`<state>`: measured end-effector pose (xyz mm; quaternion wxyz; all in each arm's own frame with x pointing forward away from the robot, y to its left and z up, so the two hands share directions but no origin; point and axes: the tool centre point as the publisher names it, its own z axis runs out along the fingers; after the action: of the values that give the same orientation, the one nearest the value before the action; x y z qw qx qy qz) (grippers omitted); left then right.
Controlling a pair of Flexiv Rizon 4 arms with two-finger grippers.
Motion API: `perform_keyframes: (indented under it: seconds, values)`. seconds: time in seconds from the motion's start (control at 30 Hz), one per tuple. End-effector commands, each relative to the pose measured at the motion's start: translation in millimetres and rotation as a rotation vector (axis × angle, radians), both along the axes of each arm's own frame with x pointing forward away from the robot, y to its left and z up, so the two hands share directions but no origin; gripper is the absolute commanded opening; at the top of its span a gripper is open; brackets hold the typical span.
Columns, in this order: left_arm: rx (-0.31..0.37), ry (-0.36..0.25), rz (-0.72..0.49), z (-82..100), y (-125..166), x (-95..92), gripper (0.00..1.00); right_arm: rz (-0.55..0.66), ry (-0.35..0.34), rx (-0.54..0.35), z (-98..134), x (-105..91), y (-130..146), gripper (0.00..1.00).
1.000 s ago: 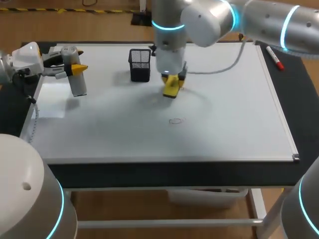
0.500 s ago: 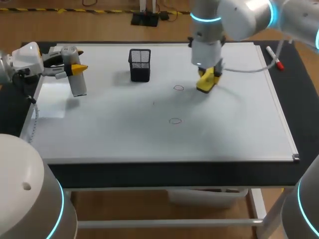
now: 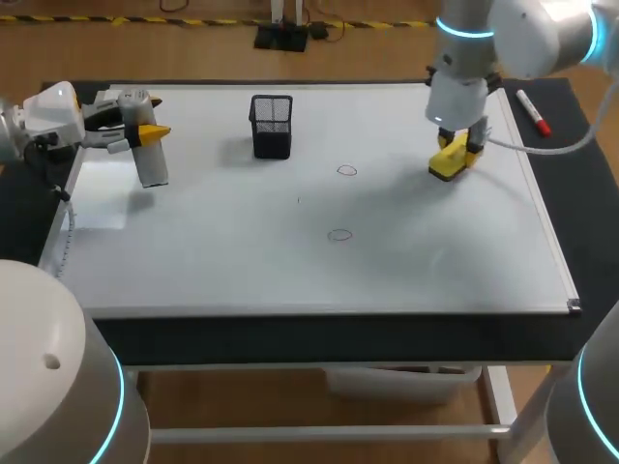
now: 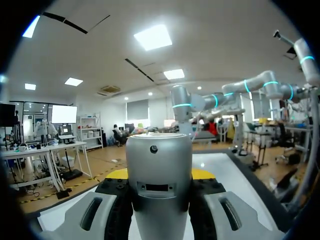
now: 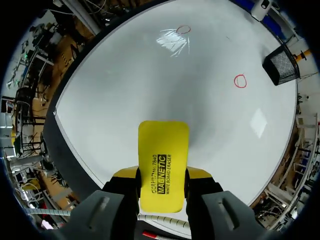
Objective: Pick up the inspection probe, press it on each red-marked spot on the whiteboard one by one, put down the probe, pick up the eraser, and wipe off all the red marks.
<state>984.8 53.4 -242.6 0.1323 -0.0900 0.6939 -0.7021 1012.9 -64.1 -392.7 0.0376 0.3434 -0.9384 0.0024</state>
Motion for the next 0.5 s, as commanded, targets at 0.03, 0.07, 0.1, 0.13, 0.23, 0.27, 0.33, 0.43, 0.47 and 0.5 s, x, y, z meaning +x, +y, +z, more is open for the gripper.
perform_keyframes:
  seconds: [0.03,0.07,0.1,0.13,0.23,0.27,0.33,0.43,0.47,0.5]
  values:
    - [0.001,-0.001,0.001,1.1,0,-0.9,0.0,-0.024,-0.006,0.016,-2,-3.8,-19,0.0]
    - [0.001,-0.001,0.001,1.1,0,-0.9,0.0,-0.039,-0.006,0.023,-3,-3.8,-22,0.0]
    - [0.001,-0.001,0.001,1.1,0,-0.9,0.0,-0.048,-0.01,0.03,-4,-4.1,-26,0.0]
    - [0.001,-0.001,0.001,1.1,0,-0.9,0.0,-0.056,-0.01,0.03,-4,-4.6,-29,0.0]
    - [0.001,-0.001,0.001,1.1,0,-0.9,0.0,-0.07,-0.011,0.036,-6,-5.5,-34,0.0]
    - [0.001,-0.001,0.001,1.1,0,-0.9,0.0,-0.074,-0.009,0.036,-7,-5.2,-36,0.0]
    - [0.001,-0.001,0.001,1.1,0,-0.9,0.0,-0.077,-0.005,0.037,-8,-4.6,-38,0.0]
    - [0.001,-0.001,0.001,1.1,0,-0.9,0.0,-0.086,-0.002,0.044,-9,-3.7,-41,0.0]
    - [0.001,-0.001,0.001,1.1,0,-0.9,0.0,-0.089,-0.001,0.047,-10,-3.5,-42,0.0]
    - [0.001,-0.001,0.001,1.1,0,-0.9,0.0,-0.096,-0.001,0.051,-10,-3.3,-43,0.0]
